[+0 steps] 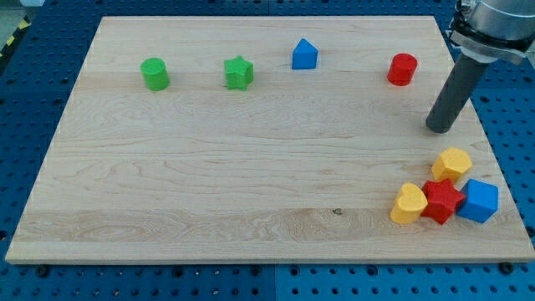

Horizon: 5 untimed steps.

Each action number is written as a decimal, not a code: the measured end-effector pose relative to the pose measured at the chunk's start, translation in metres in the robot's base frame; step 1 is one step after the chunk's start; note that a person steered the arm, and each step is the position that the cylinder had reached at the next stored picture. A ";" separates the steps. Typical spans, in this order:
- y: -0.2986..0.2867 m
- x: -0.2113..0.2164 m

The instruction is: Move the yellow hexagon into the blue cube

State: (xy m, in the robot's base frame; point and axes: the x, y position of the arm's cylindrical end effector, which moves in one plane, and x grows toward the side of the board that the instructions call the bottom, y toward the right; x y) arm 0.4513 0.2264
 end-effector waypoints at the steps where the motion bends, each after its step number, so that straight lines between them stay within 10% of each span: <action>1: -0.001 0.023; 3: 0.010 0.042; 5: 0.015 -0.065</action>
